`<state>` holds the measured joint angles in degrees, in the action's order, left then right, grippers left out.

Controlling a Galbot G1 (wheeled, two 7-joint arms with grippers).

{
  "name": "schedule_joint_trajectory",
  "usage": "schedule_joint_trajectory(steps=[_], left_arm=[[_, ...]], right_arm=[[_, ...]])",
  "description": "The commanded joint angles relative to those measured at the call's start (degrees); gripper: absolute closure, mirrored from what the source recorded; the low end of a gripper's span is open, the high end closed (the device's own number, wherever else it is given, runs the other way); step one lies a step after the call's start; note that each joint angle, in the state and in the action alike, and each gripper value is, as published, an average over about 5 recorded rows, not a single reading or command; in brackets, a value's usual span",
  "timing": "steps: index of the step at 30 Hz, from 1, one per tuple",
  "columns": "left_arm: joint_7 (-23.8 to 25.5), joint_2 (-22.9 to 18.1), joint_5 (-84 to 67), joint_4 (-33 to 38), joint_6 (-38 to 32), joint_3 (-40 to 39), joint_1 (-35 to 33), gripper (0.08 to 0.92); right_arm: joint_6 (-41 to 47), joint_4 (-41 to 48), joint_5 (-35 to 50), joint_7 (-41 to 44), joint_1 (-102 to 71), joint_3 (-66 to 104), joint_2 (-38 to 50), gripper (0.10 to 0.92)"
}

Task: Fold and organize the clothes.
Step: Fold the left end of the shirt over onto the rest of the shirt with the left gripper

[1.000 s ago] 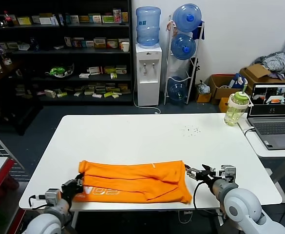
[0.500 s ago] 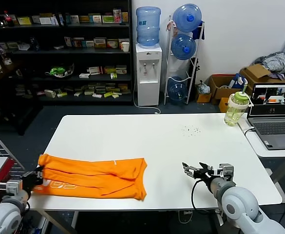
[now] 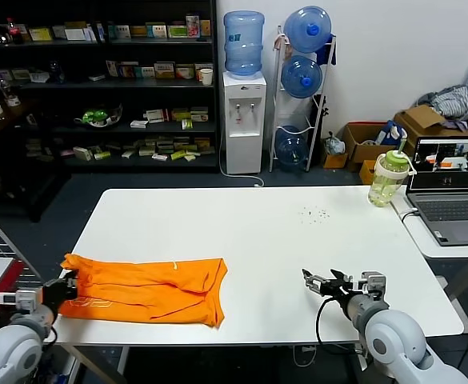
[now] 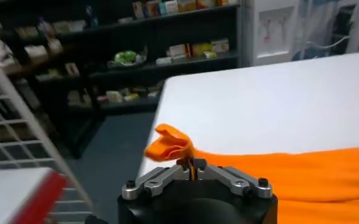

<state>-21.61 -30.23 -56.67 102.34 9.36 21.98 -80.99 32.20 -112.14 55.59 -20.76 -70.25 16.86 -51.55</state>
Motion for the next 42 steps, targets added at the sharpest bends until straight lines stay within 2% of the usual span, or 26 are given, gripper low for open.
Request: schedule_joint_trajectory(steps=[1,7,14,23,37,40,42], left_arm=[[-9.3,-13.4,-9.7,13.6,7.1,-11.0,10.7,0.88],[-11.9,-20.9,-9.9,13.9,8.2,-15.1,15.5,0.88],[-13.2,-24.1,-8.8,12.9,8.5,-19.3,18.7,0.88],[-13.9,-24.2,-7.5,12.7,8.7,-22.6,18.6,0.88],[-13.3,-25.6,-7.2,11.6,8.9,-22.6,18.7,0.879],[-13.6,-25.0,-8.1,12.7,9.0,-22.3,18.3,0.839],[-14.0,-24.5,-9.1,13.7,9.1,-21.7,18.0,0.781]], right_arm=[[0.3,-0.7,-0.4,-1.4,-2.3,1.4,-0.7,0.203],[0.7,-1.2,-0.6,-2.3,-3.7,2.3,-1.4,0.203],[0.9,-1.5,-0.9,-2.7,-4.2,2.4,-2.3,0.203],[0.8,-1.0,-0.8,-2.6,-4.0,2.5,-2.3,0.203],[0.8,-0.3,-0.6,-2.3,-3.3,2.2,-2.1,0.203],[0.7,-0.1,-0.6,-2.3,-3.1,2.1,-2.0,0.203],[0.7,0.1,-0.6,-2.2,-3.0,1.8,-2.1,0.203]])
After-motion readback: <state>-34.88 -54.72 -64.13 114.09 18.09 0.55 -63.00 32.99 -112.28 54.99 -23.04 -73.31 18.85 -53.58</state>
